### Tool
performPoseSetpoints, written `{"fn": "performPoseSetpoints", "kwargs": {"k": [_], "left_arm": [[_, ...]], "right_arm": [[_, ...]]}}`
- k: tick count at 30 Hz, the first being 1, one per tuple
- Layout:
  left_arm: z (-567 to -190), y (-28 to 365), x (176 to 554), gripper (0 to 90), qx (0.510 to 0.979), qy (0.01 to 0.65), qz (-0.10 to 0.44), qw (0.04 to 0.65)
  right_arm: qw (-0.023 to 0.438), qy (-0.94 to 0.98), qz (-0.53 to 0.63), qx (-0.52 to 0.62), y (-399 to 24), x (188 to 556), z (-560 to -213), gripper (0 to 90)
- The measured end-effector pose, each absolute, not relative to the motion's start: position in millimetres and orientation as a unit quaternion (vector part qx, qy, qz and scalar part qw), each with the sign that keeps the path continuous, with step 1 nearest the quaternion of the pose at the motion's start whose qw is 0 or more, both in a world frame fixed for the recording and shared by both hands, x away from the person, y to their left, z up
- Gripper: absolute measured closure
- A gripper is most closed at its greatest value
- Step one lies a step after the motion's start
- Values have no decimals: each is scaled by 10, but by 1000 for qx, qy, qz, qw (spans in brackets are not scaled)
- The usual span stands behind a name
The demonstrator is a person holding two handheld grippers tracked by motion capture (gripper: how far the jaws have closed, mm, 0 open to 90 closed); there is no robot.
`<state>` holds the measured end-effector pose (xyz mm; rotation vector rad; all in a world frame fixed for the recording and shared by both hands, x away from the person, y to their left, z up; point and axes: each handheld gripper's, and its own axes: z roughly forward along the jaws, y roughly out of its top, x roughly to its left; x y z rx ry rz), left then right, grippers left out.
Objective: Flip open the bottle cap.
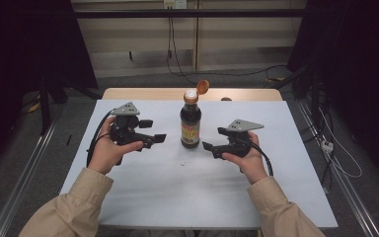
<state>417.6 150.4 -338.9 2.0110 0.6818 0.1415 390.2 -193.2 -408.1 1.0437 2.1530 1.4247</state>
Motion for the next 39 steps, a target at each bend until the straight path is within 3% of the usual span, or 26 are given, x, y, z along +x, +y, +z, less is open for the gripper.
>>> {"fn": "performPoseSetpoints", "kwargs": {"k": [39], "left_arm": [[-3981,1835,3913,149,820,305,40,482]], "right_arm": [[153,779,479,375,-2275,3464,-4266,143]]}}
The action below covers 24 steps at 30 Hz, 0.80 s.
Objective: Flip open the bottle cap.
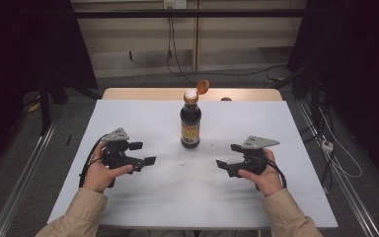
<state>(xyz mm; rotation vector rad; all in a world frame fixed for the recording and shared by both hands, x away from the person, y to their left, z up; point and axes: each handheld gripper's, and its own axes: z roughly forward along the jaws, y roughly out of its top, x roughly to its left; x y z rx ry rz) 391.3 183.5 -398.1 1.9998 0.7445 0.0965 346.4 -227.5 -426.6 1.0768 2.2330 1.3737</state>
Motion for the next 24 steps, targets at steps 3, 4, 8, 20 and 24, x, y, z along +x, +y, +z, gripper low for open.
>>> {"fn": "performPoseSetpoints", "kwargs": {"k": [3,4,8,20,24], "left_arm": [[-3991,1841,3897,145,821,303,43,482],[-3993,1846,3892,143,822,303,44,481],[-4020,1854,3878,139,823,303,45,479],[-4074,1921,3808,142,819,305,46,484],[-4083,1979,3788,144,817,309,50,485]], "right_arm": [[151,779,479,376,-2302,3424,-4267,134],[150,779,479,376,-2313,3412,-4269,131],[150,780,477,377,-2347,3363,-4283,128],[155,779,471,383,-2474,3207,-4349,126],[157,776,472,388,-2527,3158,-4357,128]]}}
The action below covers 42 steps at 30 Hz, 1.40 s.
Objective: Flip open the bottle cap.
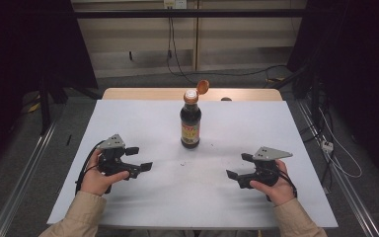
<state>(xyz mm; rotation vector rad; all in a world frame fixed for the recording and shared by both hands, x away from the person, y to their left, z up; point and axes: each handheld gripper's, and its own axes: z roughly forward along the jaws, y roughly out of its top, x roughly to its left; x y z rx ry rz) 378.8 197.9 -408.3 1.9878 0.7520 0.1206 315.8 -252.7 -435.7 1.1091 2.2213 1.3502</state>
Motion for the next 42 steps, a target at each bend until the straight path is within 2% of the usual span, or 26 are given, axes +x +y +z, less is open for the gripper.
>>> {"fn": "performPoseSetpoints", "kwargs": {"k": [13,42], "left_arm": [[-4140,2168,3691,145,812,316,57,488],[-4276,2301,3534,143,816,318,57,480]], "right_arm": [[160,778,466,391,-2624,2992,-4411,129],[178,769,456,410,-2865,2842,-4457,134]]}}
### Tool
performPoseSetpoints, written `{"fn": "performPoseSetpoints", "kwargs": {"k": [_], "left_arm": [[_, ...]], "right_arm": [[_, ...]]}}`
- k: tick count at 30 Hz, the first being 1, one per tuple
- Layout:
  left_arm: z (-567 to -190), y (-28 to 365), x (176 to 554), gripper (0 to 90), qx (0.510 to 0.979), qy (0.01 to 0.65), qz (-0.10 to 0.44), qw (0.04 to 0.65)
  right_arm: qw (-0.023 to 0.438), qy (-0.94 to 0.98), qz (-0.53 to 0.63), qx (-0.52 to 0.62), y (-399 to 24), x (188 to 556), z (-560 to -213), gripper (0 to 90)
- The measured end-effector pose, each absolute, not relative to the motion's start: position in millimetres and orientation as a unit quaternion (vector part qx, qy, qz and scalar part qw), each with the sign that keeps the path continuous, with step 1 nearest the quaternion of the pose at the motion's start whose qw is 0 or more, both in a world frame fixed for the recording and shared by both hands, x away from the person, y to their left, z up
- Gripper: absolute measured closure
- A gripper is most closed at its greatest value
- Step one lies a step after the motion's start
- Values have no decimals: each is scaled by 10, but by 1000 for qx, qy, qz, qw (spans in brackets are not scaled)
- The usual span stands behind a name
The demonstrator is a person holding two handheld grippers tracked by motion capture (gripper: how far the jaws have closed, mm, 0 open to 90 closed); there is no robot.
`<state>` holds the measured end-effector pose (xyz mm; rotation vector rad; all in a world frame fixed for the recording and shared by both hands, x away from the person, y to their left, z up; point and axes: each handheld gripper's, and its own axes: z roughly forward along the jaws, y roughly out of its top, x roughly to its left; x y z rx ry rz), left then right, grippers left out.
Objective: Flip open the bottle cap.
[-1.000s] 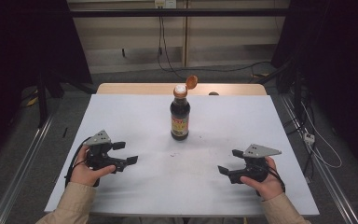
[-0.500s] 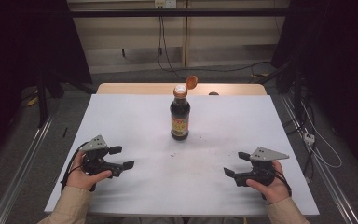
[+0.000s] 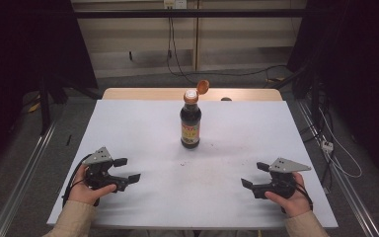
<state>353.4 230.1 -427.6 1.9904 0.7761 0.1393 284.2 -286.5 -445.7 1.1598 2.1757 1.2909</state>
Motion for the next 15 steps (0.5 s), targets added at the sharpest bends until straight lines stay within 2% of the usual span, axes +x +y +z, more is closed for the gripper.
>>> {"fn": "performPoseSetpoints", "kwargs": {"k": [15], "left_arm": [[-4323,2286,3536,137,815,324,62,476]], "right_arm": [[186,777,445,405,-2852,2845,-4475,134]]}}
